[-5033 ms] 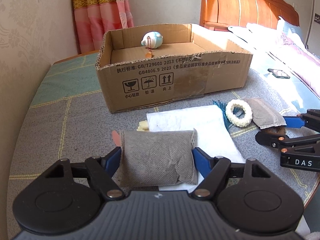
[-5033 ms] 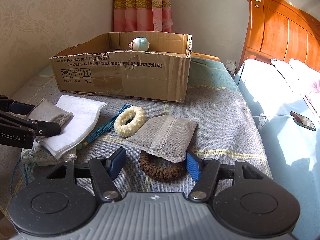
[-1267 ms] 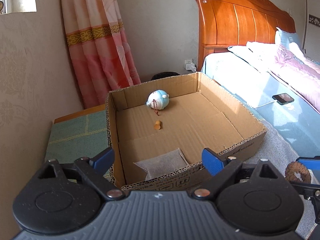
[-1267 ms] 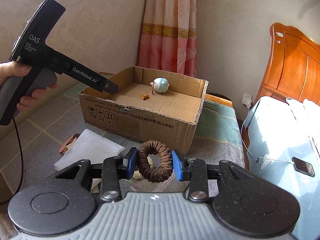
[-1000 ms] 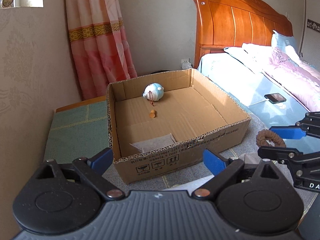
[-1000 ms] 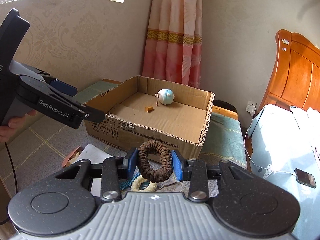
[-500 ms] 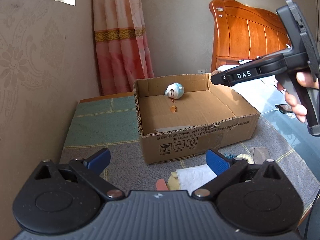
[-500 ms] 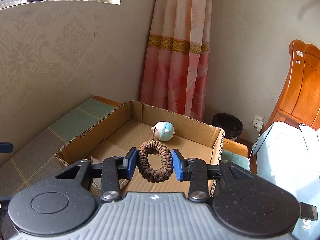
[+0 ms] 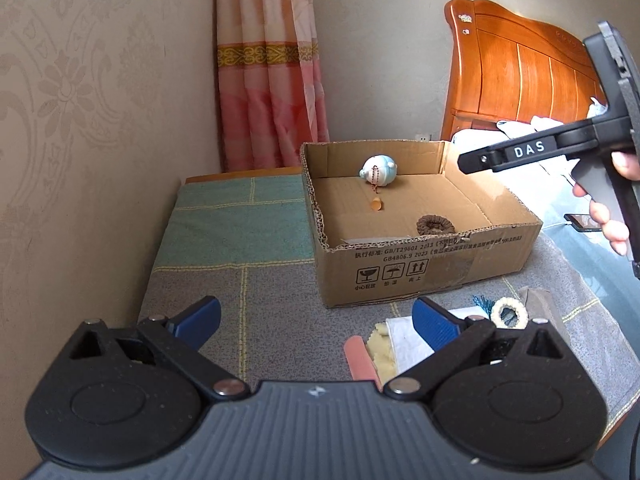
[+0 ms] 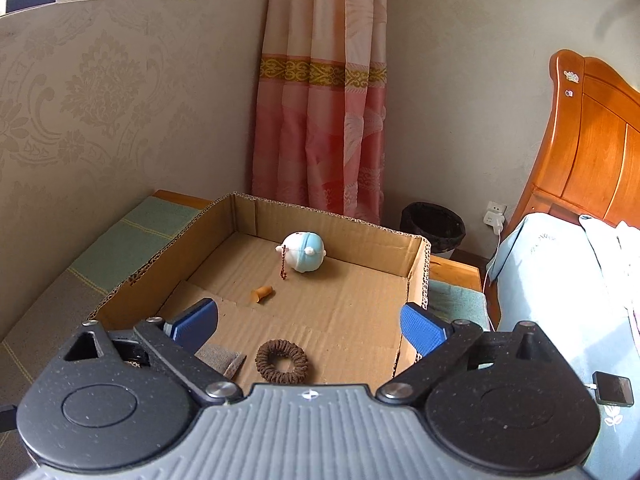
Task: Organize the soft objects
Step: 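Move left gripper to pink bandage strip while right gripper approaches grey sachet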
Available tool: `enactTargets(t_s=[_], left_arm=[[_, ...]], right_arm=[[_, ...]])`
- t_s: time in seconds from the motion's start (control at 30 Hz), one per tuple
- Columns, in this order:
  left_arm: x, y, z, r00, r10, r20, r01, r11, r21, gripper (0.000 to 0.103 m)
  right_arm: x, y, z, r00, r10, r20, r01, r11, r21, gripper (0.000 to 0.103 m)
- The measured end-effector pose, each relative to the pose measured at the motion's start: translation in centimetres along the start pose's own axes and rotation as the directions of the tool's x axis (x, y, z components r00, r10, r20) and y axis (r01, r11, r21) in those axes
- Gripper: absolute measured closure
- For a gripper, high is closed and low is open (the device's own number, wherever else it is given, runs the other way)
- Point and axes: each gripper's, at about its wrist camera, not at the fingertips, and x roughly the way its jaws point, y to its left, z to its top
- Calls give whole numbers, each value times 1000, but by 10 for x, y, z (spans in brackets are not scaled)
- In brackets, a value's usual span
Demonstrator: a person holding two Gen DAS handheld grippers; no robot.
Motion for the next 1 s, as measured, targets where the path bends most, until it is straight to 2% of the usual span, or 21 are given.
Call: enactTargets(t_s=[0.13,0.37,0.63,0.77,1.0], left_arm=[[3,11,-2,999,25,-25,-26,999,-41,2],[12,13,-14,994,84,-73,-86,996,-11,1],[33,3,-28,987,67,-148,-70,997,-16,1],[46,-2,-30,988,40,-152,-44,999,-25,1],[75,-4,-34,980,30,-197,-43,997,-59,1]], right_arm=[[-18,2,-19,1000,-7,-5,7,1000,11,0],[-38,6,-66,998,-57,-21,58,998,37,0],[-48,11,-127,993,-95,-74,101,992,77,0],[-51,11,-141,992,-95,-87,103,990,93,0],[-54,4,-144,990,-111,-90,122,985,121,0]])
